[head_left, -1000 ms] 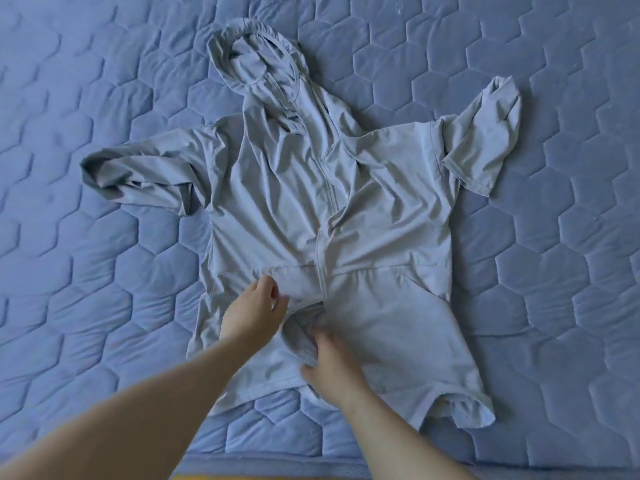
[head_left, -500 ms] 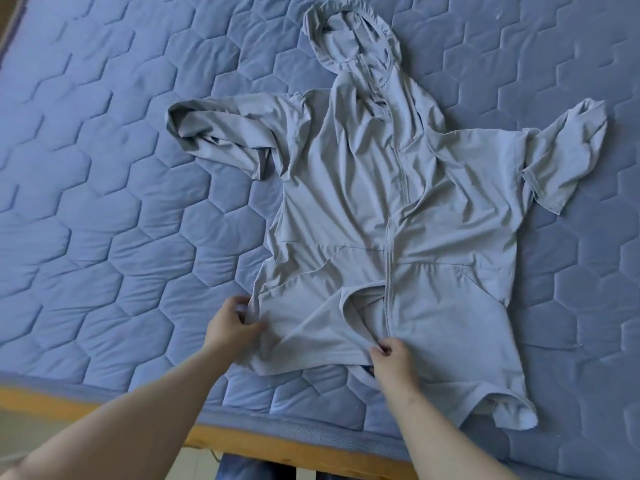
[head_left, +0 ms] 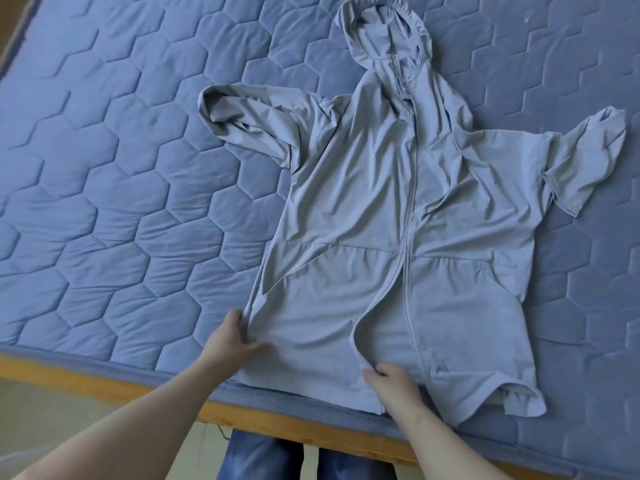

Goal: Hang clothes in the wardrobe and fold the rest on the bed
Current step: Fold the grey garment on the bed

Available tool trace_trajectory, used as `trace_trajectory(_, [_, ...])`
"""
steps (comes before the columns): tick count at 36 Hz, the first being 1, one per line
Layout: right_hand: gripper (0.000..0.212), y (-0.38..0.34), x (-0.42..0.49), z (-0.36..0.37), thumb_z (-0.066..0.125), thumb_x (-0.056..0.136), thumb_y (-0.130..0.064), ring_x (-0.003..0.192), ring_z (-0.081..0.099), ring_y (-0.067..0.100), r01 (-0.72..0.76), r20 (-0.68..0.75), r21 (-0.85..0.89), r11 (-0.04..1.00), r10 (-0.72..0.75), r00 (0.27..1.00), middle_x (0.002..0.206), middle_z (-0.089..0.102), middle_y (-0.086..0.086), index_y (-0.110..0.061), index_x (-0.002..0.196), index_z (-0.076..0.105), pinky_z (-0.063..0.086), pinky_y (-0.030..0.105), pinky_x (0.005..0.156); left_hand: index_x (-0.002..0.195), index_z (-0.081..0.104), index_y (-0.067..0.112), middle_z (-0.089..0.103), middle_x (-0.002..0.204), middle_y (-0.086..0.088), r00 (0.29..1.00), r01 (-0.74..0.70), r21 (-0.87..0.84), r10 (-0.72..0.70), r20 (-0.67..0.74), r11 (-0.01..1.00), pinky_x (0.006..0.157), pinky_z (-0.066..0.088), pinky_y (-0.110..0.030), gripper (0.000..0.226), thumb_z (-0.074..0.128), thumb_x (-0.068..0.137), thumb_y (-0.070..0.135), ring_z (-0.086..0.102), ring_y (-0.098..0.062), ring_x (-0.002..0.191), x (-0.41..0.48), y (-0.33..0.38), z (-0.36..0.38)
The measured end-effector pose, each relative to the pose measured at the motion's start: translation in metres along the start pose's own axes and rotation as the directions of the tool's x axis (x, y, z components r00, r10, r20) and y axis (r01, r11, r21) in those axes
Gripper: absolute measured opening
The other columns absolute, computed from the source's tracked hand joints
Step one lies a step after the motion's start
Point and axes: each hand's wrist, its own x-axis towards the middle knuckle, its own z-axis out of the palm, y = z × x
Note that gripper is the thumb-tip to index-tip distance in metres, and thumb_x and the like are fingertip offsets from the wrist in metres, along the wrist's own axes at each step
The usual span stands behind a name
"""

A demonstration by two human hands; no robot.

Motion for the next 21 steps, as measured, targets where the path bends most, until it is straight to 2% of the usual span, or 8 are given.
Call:
trace_trajectory(2, [0.043,-0.002,-0.005,-0.002,0.053,0.092,-0.02,0.053,0.027,0.013,0.072,-0.049,0.107,0.992,-0.067,0.997,0.056,0.023,-0.002,-0.018,0.06,0.025,0.017,0.029,0.051,0.1,0.049,0.015,0.056,0.083,0.004,0.999,-0.009,0.148,0.003,0.044,0.989,0.053,0.036,-0.017,0.031,0.071,0.081,0.026,0.051,-0.016,0.078,0.004,-0.005,-0.004])
trace_trajectory(5, [0.039,0.006,0.001,0.0,0.056,0.086,-0.018,0.06,0.037,0.017,-0.076,-0.057,0.207,0.975,0.09,0.994,0.059,0.034,0.002,-0.018,0.057,0.03,0.025,0.029,0.057,0.085,0.054,0.016,0.056,0.07,0.009,0.998,-0.003,0.268,-0.013,0.057,0.963,0.051,0.033,-0.017,0.016,0.064,0.087,0.029,0.05,-0.013,0.07,0.007,-0.008,-0.009])
trace_trajectory(7, [0.027,0.018,0.011,0.007,0.056,0.081,-0.023,0.069,0.052,0.021,-0.258,0.013,0.09,0.962,0.258,0.966,0.071,0.053,0.006,-0.016,0.057,0.044,0.041,0.03,0.064,0.075,0.05,0.018,0.056,0.067,0.008,0.998,0.027,0.304,-0.043,0.045,0.952,0.051,0.034,-0.023,0.02,0.06,0.088,0.029,0.05,-0.013,0.066,0.008,-0.006,-0.009])
trace_trajectory(9, [0.026,0.027,0.013,0.008,0.05,0.089,-0.019,0.067,0.052,0.019,-0.377,0.017,-0.039,0.925,0.378,0.926,0.073,0.055,0.003,-0.015,0.063,0.047,0.041,0.02,0.057,0.076,0.046,0.018,0.056,0.071,0.004,0.998,0.066,0.335,-0.068,-0.007,0.94,0.053,0.034,-0.026,0.015,0.057,0.084,0.025,0.052,-0.016,0.069,0.006,0.002,-0.007])
trace_trajectory(12, [0.024,0.02,0.005,-0.001,0.045,0.092,-0.018,0.074,0.056,0.022,-0.219,-0.19,-0.014,0.976,0.212,0.959,0.074,0.055,0.005,-0.014,0.069,0.049,0.042,0.023,0.061,0.088,0.042,0.017,0.048,0.087,0.002,0.979,0.084,0.249,-0.033,-0.202,0.965,0.069,0.039,-0.032,0.018,0.056,0.078,0.022,0.05,-0.022,0.086,0.0,0.026,0.0])
trace_trajectory(15, [0.016,-0.007,0.006,-0.013,0.046,0.092,-0.019,0.071,0.053,0.024,-0.016,-0.356,0.149,0.989,0.068,0.932,0.078,0.058,0.007,-0.013,0.078,0.051,0.037,0.029,0.06,0.094,0.041,0.016,0.045,0.102,-0.003,0.924,-0.014,0.216,0.095,-0.37,0.976,0.086,0.035,-0.037,0.023,0.058,0.078,0.02,0.043,-0.028,0.104,0.0,0.055,0.005])
trace_trajectory(17, [0.013,-0.028,0.022,-0.022,0.051,0.092,-0.022,0.075,0.051,0.024,0.051,-0.389,0.248,0.967,0.051,0.92,0.083,0.056,0.004,-0.012,0.084,0.05,0.034,0.029,0.062,0.105,0.047,0.015,0.047,0.111,-0.008,0.909,-0.063,0.266,0.166,-0.383,0.962,0.09,0.033,-0.038,0.027,0.057,0.08,0.019,0.042,-0.029,0.109,0.006,0.074,0.009])
trace_trajectory(21, [0.017,-0.063,0.063,-0.032,0.064,0.086,-0.02,0.082,0.051,0.022,0.086,-0.319,0.357,0.93,0.035,0.947,0.087,0.055,0.009,-0.011,0.094,0.052,0.038,0.031,0.072,0.128,0.046,0.013,0.046,0.127,-0.011,0.919,-0.199,0.301,0.285,-0.274,0.933,0.095,0.032,-0.034,0.044,0.055,0.085,0.019,0.04,-0.031,0.118,0.023,0.114,0.02])
